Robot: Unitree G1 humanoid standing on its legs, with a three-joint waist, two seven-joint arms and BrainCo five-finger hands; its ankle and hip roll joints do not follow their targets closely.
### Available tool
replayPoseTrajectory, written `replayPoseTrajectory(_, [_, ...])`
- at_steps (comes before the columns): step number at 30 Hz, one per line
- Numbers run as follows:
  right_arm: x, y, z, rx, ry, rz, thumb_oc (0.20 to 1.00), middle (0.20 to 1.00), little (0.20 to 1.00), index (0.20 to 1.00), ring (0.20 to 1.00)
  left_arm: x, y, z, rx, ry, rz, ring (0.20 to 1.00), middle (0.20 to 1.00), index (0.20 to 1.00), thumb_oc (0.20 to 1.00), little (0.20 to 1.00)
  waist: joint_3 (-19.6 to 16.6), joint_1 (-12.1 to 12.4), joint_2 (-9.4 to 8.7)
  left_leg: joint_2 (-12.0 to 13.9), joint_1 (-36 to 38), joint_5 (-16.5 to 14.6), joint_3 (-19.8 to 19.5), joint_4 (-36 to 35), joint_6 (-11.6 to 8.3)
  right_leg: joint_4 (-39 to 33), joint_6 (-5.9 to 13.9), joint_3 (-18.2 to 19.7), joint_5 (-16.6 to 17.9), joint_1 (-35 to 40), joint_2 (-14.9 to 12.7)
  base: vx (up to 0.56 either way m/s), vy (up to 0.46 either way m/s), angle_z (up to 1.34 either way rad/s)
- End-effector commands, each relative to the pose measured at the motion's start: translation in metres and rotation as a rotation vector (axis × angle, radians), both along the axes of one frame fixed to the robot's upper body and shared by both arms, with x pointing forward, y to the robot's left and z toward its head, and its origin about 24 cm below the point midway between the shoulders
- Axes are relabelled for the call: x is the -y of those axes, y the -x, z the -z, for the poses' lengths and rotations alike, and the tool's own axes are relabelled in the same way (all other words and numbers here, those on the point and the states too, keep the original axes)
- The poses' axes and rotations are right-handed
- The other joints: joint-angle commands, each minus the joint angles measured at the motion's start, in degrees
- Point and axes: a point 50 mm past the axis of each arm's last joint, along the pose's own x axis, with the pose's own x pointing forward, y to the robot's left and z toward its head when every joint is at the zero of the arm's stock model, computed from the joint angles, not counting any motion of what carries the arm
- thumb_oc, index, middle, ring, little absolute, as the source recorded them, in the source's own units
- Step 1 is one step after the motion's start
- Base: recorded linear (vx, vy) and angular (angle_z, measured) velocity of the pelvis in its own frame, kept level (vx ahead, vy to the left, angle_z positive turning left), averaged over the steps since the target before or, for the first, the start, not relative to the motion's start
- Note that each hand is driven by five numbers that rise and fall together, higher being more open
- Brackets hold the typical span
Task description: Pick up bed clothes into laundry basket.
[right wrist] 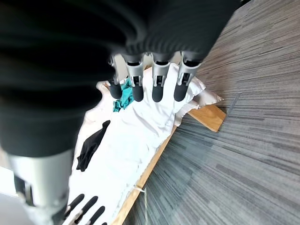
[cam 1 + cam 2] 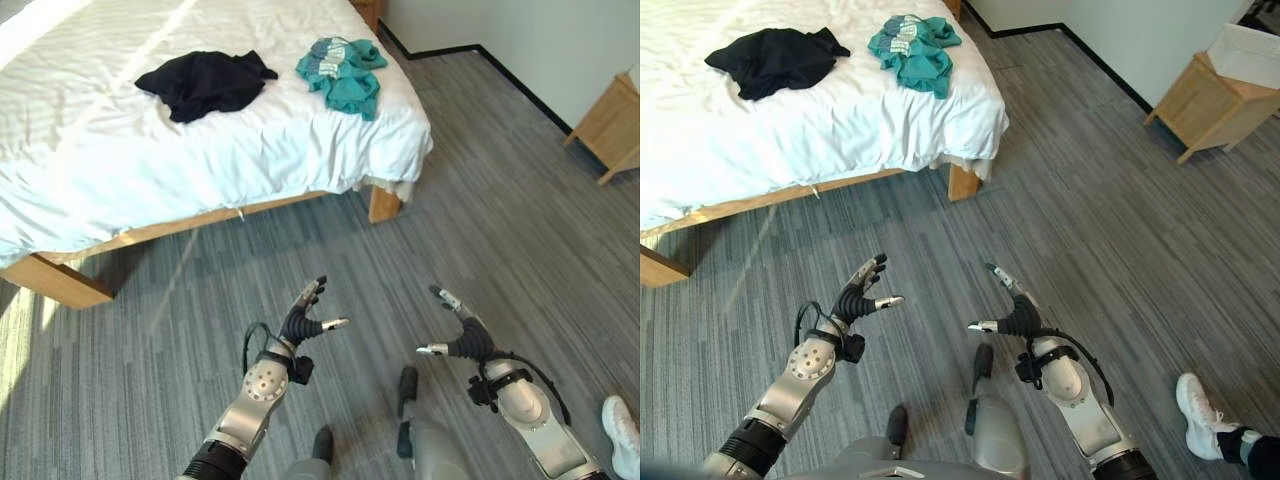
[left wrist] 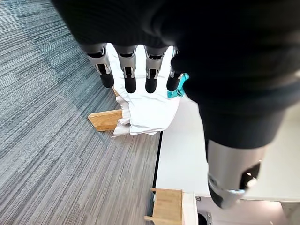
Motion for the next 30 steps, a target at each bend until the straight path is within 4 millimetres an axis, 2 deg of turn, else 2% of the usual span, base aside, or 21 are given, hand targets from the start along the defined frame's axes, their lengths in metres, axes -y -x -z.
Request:
replayPoseTrajectory(1, [0.012,-0.008,-0.016,0.075,0.01,0.029,1.0,1.0,1.0,1.0,1.0,0.006,-0.013,-0.028,0.137,0.066,0.019,1.0,1.0,1.0,1.0,1.0,-1.57,-1.87,1.68,2.71,8.51,-2.52,4.45,4.09,-4.55,0.53,0.49,-0.29,6.78,-0.9,1.94,0.54,-0.149,0.7])
replayPoseTrajectory(3, [0.017,-0.007,-0.012,0.051,0.018,0.035,1.0,1.0,1.0,1.0,1.0,0.008,-0.011,-0.026,0.129,0.074,0.014,1.0,1.0,1.0,1.0,1.0,-1.6,-1.78,2.42,2.62,6.1,2.43,4.59,13.24,-6.32,1.52,-0.84,-0.6,6.04,1.41,2.98,0.44,-0.151,0.35])
replayPoseTrajectory(5, [0.019,-0.011,-0.016,0.068,0.03,0.03,1.0,1.0,1.0,1.0,1.0,0.011,-0.014,-0.028,0.13,0.09,0.021,1.0,1.0,1.0,1.0,1.0,-0.45,-0.43,2.15,2.46,-1.4,9.85,5.47,30.85,-8.95,0.23,-3.46,-2.1,3.77,6.42,4.48,0.38,-0.24,0.0])
replayPoseTrajectory(6, [0.019,-0.012,-0.021,0.083,0.017,0.021,1.0,1.0,1.0,1.0,1.0,0.011,-0.013,-0.03,0.136,0.097,0.023,1.0,1.0,1.0,1.0,1.0,0.33,0.53,0.93,2.59,-4.96,11.77,7.54,36.61,-8.6,-0.64,-4.59,-2.79,2.75,8.77,4.2,0.45,-0.405,-0.18])
replayPoseTrajectory(7, [0.018,-0.017,-0.03,0.118,0.031,0.001,1.0,1.0,1.0,1.0,1.0,0.01,-0.015,-0.033,0.15,0.101,0.024,1.0,1.0,1.0,1.0,1.0,1.43,2.59,-0.97,5.13,-12.04,11.62,13.25,42.24,-7.48,-2.01,-5.48,-4.23,0.04,12.36,3.57,0.3,-0.301,-0.05])
replayPoseTrajectory(8, [0.018,-0.017,-0.03,0.12,0.031,0.002,1.0,1.0,1.0,1.0,1.0,0.01,-0.015,-0.034,0.151,0.101,0.024,1.0,1.0,1.0,1.0,1.0,1.57,2.71,-0.73,5.45,-12.27,11.16,13.31,42.91,-7.44,-1.86,-5.48,-4.16,-0.13,12.29,3.84,0.43,-0.258,0.05])
replayPoseTrajectory(9, [0.02,-0.025,-0.036,0.154,0.072,0.013,1.0,1.0,1.0,1.0,1.0,0.008,-0.018,-0.036,0.159,0.114,0.005,1.0,1.0,1.0,1.0,1.0,2.43,4.39,-0.97,7.67,-17.09,10.0,18.32,39.98,-6.77,-2.57,-5.59,-5.08,-2.2,15.18,3.69,0.24,-0.063,0.12])
replayPoseTrajectory(11, [0.019,-0.027,-0.04,0.177,0.075,0.013,1.0,1.0,1.0,1.0,1.0,0.007,-0.017,-0.036,0.16,0.117,-0.006,1.0,1.0,1.0,1.0,1.0,3.18,5.91,-0.25,7.53,-18.92,8.0,20.76,36.77,-6.08,-2.69,-5.31,-4.74,-3.41,16.79,4.42,0.37,0.011,0.28])
replayPoseTrajectory(12, [0.018,-0.029,-0.045,0.209,0.075,0.019,1.0,1.0,1.0,1.0,1.0,0.005,-0.012,-0.032,0.146,0.125,-0.02,1.0,1.0,1.0,1.0,1.0,3.05,6.84,0.41,6.85,-21.24,7.83,23.13,28.89,-5.32,-2.83,-4.68,-4.47,-4.72,18.23,4.85,0.46,0.119,0.28])
replayPoseTrajectory(14, [0.018,-0.031,-0.05,0.237,0.07,0.03,1.0,1.0,1.0,1.0,1.0,0.001,-0.007,-0.024,0.117,0.128,-0.048,1.0,1.0,1.0,1.0,1.0,2.82,8.19,1.26,7.22,-23.05,11.43,26.28,19.42,-5.65,-2.83,-3.92,-4.71,-7.02,20.45,5.23,0.48,0.181,0.01])
replayPoseTrajectory(15, [0.019,-0.032,-0.051,0.247,0.061,0.054,1.0,1.0,1.0,1.0,1.0,-0.004,-0.004,-0.018,0.093,0.13,-0.082,1.0,1.0,1.0,1.0,1.0,2.41,9.36,2.3,8.8,-23.39,16.49,27.91,11.67,-6.69,-2.83,-3.43,-5.65,-8.89,22.73,6.06,0.54,0.174,0.08])
replayPoseTrajectory(17, [0.022,-0.032,-0.052,0.257,0.055,0.081,1.0,1.0,1.0,1.0,1.0,-0.01,0.0,-0.012,0.067,0.131,-0.112,1.0,1.0,1.0,1.0,1.0,2.37,10.63,2.45,10.27,-24.55,20.47,28.57,6.43,-7.31,-2.83,-3.26,-6.37,-10.62,25.88,6.69,0.5,0.116,0.16])
replayPoseTrajectory(21, [0.033,-0.028,-0.054,0.273,0.093,0.125,1.0,1.0,1.0,1.0,1.0,-0.023,0.012,-0.005,0.034,0.119,-0.159,1.0,1.0,1.0,1.0,1.0,1.64,11.66,1.85,11.09,-24.37,22.13,30.11,2.14,-6.99,-2.83,-2.64,-6.67,-11.98,29.86,6.91,0.37,0.1,0.06])
replayPoseTrajectory(23, [0.06,-0.026,-0.067,0.35,0.205,0.243,1.0,1.0,1.0,1.0,1.0,-0.037,0.021,-0.001,0.013,0.074,-0.192,1.0,1.0,1.0,1.0,1.0,0.12,12.25,0.79,10.7,-23.42,23.49,30.81,2.01,-6.11,-0.12,-1.67,-6.06,-12.61,31.38,5.84,0.43,0.169,0.25])
replayPoseTrajectory(24, [0.076,-0.026,-0.076,0.386,0.247,0.314,1.0,1.0,1.0,1.0,1.0,-0.042,0.023,0.001,0.002,0.039,-0.19,1.0,1.0,1.0,1.0,1.0,-0.35,12.05,-0.42,9.76,-22.52,22.76,31.16,1.94,-5.55,3.24,-0.88,-6.0,-12.32,31.13,4.74,0.34,0.136,0.32])
replayPoseTrajectory(25, [0.077,-0.026,-0.076,0.387,0.247,0.316,1.0,1.0,1.0,1.0,1.0,-0.042,0.022,0.0,0.003,0.039,-0.189,1.0,1.0,1.0,1.0,1.0,-0.4,12.3,-0.37,9.83,-22.62,22.92,31.35,1.89,-5.43,3.35,-0.82,-5.83,-12.2,30.85,4.72,0.19,0.083,0.24])
replayPoseTrajectory(26, [0.087,-0.024,-0.09,0.446,0.253,0.371,1.0,1.0,1.0,1.0,1.0,-0.046,0.022,0.0,0.004,0.006,-0.187,1.0,1.0,1.0,1.0,1.0,-0.53,12.15,-1.09,9.0,-21.72,22.05,31.44,1.91,-4.68,6.98,0.0,-5.56,-11.47,29.62,3.7,0.26,0.172,0.3])
replayPoseTrajectory(27, [0.103,-0.021,-0.119,0.578,0.331,0.452,1.0,1.0,1.0,1.0,1.0,-0.052,0.022,-0.001,0.003,-0.036,-0.178,1.0,1.0,1.0,1.0,1.0,-0.3,10.84,-1.92,7.1,-19.3,19.68,30.99,1.87,-3.03,16.98,2.57,-4.33,-7.01,25.1,1.1,0.27,0.166,0.25])
replayPoseTrajectory(28, [0.104,-0.021,-0.119,0.578,0.331,0.453,1.0,1.0,1.0,1.0,1.0,-0.052,0.021,-0.001,0.003,-0.036,-0.178,1.0,1.0,1.0,1.0,1.0,-0.38,10.96,-1.89,7.17,-19.4,19.69,31.07,1.89,-3.03,17.04,2.55,-4.21,-6.99,24.91,1.13,0.36,0.221,0.35])
replayPoseTrajectory(29, [0.114,-0.022,-0.148,0.709,0.407,0.518,1.0,1.0,1.0,1.0,1.0,-0.056,0.019,-0.005,0.019,-0.065,-0.171,1.0,1.0,1.0,1.0,1.0,0.71,8.28,-1.3,6.21,-15.64,16.8,29.07,1.05,-1.72,27.52,3.8,-0.9,-1.35,17.16,0.3,0.22,0.101,0.33])
replayPoseTrajectory(30, [0.117,-0.022,-0.162,0.763,0.422,0.534,1.0,1.0,1.0,1.0,1.0,-0.058,0.018,-0.008,0.033,-0.084,-0.158,1.0,1.0,1.0,1.0,1.0,0.88,7.9,-0.61,6.88,-14.93,16.22,28.83,0.76,-1.64,28.55,3.66,-0.79,-0.77,14.09,-0.1,0.32,0.079,0.35])
